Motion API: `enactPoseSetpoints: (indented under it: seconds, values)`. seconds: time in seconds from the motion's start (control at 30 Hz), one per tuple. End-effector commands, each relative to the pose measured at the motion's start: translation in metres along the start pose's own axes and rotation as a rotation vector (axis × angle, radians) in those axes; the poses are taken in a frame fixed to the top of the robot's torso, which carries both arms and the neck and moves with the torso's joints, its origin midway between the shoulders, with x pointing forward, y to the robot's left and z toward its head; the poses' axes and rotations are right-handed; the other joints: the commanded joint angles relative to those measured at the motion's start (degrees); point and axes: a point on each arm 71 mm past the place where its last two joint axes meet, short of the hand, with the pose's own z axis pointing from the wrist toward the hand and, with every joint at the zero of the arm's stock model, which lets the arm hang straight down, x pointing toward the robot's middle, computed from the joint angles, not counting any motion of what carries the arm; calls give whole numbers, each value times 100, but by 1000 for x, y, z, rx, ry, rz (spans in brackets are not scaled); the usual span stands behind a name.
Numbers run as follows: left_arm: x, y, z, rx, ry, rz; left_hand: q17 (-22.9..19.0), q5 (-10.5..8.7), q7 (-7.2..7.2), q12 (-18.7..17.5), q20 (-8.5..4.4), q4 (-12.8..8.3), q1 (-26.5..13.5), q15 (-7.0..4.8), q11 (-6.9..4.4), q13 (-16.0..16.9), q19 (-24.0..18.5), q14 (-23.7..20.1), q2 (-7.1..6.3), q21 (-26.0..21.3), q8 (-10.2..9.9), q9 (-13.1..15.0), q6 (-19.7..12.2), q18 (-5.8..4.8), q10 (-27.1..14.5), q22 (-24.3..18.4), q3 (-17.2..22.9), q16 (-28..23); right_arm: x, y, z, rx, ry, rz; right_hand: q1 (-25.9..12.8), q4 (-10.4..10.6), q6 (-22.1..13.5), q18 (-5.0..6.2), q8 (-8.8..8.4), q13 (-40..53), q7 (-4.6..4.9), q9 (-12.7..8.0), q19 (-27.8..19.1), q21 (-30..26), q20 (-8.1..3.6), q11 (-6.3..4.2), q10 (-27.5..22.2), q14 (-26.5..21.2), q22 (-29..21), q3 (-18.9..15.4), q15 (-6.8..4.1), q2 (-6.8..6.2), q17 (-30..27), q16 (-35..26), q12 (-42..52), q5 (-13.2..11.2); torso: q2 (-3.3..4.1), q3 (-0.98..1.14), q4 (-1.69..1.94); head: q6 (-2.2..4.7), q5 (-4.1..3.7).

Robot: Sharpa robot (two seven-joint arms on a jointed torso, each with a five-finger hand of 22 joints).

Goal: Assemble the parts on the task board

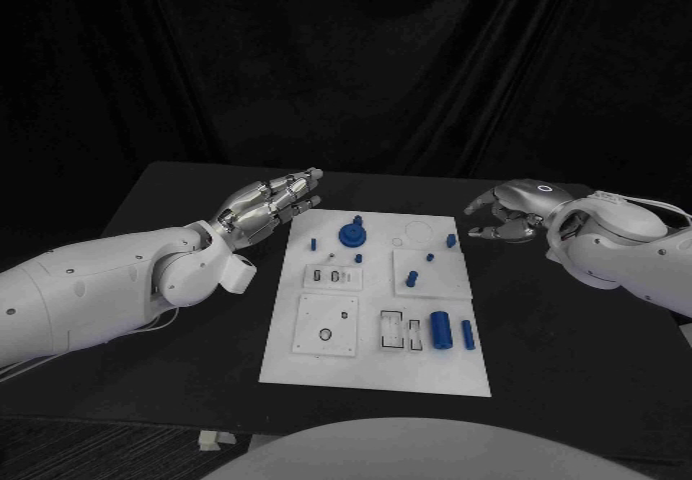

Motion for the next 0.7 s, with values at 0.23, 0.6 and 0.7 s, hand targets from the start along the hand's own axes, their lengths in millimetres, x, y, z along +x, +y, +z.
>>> enactPoseSetpoints:
  seconds: [0.23,0.6,0.7]
  values:
    - [2,0,-1,17,10,-13,-9,21,44,-28,36,0,30,27,37,-5,-17,8,-8,-33,34,9,3,74,3,-8,23,-21,11,1,6,-11,-9,-2,74,-4,55,-4,18,1510,14,13,9,-34,-22,-8,606,604,925,-41,-35,15,1509,15,15,0,9,9,-26,-9,26]
    - [2,2,-3,12,9,-16,-9,21,44,-28,36,0,30,27,37,-5,-17,8,-8,-33,34,9,3,74,3,-8,23,-21,21,2,13,-16,4,-6,122,-7,68,-2,22,1510,23,23,5,-50,-19,-1,606,604,922,-39,-30,26,1509,15,15,78,8,4,-33,-30,31]
    - [2,2,-3,11,10,-17,-9,21,44,-28,36,0,30,27,37,-5,-17,8,-8,-33,34,9,3,74,3,-8,23,-21,24,2,15,-15,10,-6,126,-8,71,2,23,1510,24,25,-4,-76,-19,0,606,604,915,-40,-30,27,1509,15,15,83,9,4,-30,-30,21]
